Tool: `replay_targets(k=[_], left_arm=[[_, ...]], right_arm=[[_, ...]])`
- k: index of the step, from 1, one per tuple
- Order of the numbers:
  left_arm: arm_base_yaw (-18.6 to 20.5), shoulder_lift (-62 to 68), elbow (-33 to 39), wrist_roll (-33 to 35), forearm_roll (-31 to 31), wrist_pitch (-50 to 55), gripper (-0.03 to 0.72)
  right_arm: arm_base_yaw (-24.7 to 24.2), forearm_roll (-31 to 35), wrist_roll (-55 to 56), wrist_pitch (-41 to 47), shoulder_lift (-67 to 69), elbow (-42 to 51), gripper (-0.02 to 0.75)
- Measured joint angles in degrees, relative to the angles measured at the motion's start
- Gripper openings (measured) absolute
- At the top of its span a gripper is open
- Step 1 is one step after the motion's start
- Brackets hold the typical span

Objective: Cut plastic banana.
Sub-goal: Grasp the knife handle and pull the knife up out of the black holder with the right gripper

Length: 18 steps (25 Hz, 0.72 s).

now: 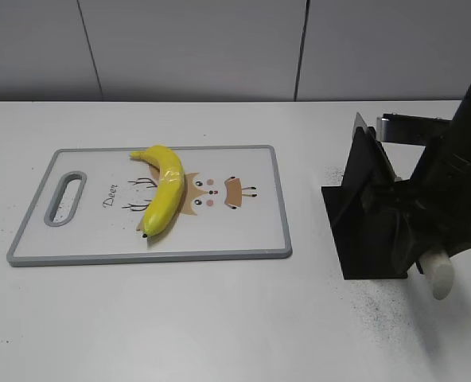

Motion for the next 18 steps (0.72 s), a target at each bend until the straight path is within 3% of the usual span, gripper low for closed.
replay_targets(k=[18], left_arm=[[0.0, 0.0, 0.0, 0.0, 0.0, 0.0, 0.553]], right_arm=[[0.0, 0.0, 0.2, 2.0, -6.0, -0.1, 0.163]])
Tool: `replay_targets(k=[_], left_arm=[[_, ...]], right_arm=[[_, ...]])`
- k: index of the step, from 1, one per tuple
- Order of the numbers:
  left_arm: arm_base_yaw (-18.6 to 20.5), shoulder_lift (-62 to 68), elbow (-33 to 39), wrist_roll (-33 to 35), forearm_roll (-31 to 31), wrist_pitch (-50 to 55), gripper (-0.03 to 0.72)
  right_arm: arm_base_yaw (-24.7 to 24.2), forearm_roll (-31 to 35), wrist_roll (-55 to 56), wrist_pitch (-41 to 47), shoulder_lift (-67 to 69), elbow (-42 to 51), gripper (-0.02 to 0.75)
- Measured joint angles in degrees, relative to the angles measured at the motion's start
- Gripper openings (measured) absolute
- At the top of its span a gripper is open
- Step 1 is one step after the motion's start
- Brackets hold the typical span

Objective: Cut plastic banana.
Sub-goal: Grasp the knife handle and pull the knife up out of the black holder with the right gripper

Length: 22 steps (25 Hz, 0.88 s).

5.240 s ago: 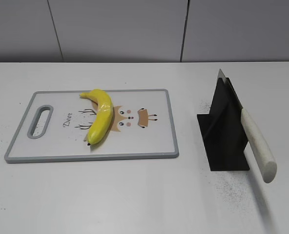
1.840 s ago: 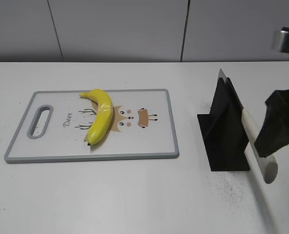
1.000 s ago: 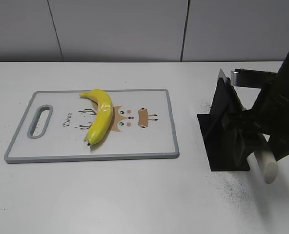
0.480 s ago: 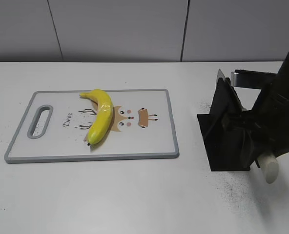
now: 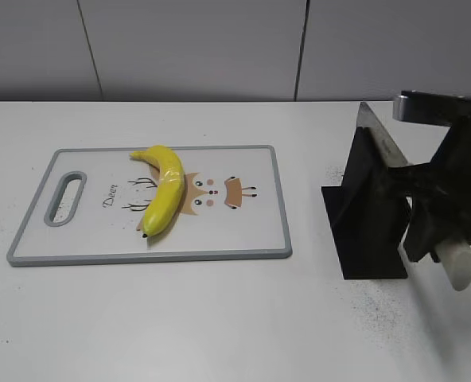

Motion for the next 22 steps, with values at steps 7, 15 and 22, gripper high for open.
replay_targets(k=[7, 15, 22], left_arm=[[0.0, 0.0, 0.0, 0.0, 0.0, 0.0, 0.553], [0.0, 0.0, 0.0, 0.0, 0.0, 0.0, 0.553], [0.0, 2.6, -2.5, 2.8, -1.0, -0.8, 0.553]], right_arm=[[0.0, -3.4, 2.2, 3.2, -3.6, -3.4, 0.163], [0.0, -6.4, 2.8, 7.2, -5.5, -14.2, 0.163], [0.0, -7.0, -8.1, 7.8, -4.4, -19.9, 0.163]])
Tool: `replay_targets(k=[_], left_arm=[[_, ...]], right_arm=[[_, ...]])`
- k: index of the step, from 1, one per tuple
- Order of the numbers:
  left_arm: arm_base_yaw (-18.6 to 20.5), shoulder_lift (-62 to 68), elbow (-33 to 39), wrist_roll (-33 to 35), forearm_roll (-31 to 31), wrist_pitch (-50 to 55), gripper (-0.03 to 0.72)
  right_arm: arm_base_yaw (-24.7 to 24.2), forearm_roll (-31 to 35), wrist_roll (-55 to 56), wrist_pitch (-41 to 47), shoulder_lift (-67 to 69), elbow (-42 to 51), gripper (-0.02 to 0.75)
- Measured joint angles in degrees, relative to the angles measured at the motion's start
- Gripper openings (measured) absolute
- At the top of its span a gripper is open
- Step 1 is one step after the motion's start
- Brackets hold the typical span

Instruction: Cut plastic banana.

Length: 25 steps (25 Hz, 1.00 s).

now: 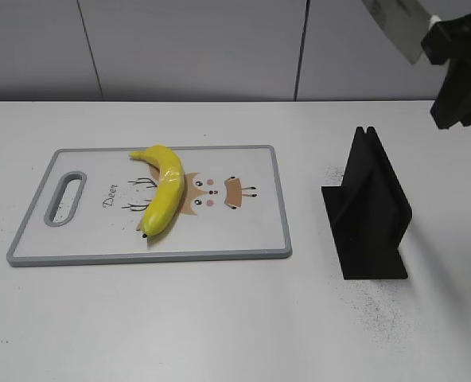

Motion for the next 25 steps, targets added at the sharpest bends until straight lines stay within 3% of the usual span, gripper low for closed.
replay_targets(k=[13, 20, 25], left_arm=[[-0.9, 29.2, -12.0, 17.5, -7.1, -7.8, 0.553], [-1.7, 49.2, -26.8, 30.6, -10.1, -6.3, 0.546], [-6.7, 62.9, -39.5, 40.3, -10.8, -3.8, 0.511]], right_arm=[[0.0, -0.4, -32.2, 0.2, 14.4, -15.5, 0.163], [0.0, 1.1, -46.6, 0.2, 23.4, -26.1, 0.162], [0.6, 2.1, -60.2, 0.2, 29.1, -32.4, 0.162]])
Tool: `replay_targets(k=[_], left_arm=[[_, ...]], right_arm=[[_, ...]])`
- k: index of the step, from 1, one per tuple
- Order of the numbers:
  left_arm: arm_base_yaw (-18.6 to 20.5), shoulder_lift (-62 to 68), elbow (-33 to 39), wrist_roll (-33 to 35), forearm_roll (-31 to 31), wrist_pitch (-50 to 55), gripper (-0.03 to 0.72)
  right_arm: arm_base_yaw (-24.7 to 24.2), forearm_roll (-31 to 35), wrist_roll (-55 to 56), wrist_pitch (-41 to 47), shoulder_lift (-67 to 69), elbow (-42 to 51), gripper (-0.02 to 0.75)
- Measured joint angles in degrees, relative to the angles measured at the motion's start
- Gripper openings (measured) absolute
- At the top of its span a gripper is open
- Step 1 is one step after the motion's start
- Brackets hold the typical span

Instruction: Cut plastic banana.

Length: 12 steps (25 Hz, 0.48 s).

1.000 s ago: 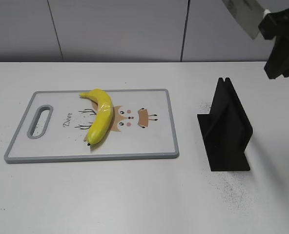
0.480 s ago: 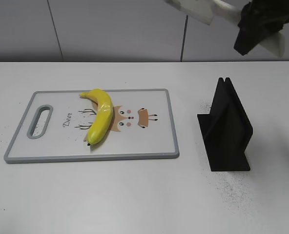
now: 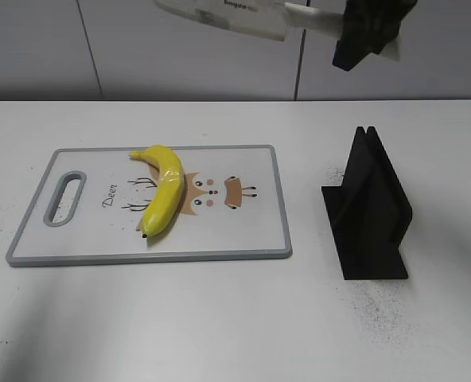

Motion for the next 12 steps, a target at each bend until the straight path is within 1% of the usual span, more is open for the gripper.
replay_targets(k=[2, 6, 10, 12], left_arm=[[-2.4, 5.4, -4.3, 3.2, 0.3, 0.4, 0.507], [-6.5, 14.3, -10.5, 10.1, 0.8, 1.2, 0.506], [-9.8, 21.7, -15.5, 12.9, 0.9, 1.6, 0.505], [-10.9, 24.8, -17.5, 14.0, 0.9, 1.7, 0.505]], right_arm=[[0.8, 0.0, -2.8, 0.0, 2.6, -2.5, 0.162], [3.3, 0.1, -8.8, 0.0, 6.6, -5.9, 0.162], [5.1, 0.2, -12.1, -0.1, 10.0, -6.8, 0.162], [5.4, 0.3, -13.4, -0.2, 11.3, -6.8, 0.162]])
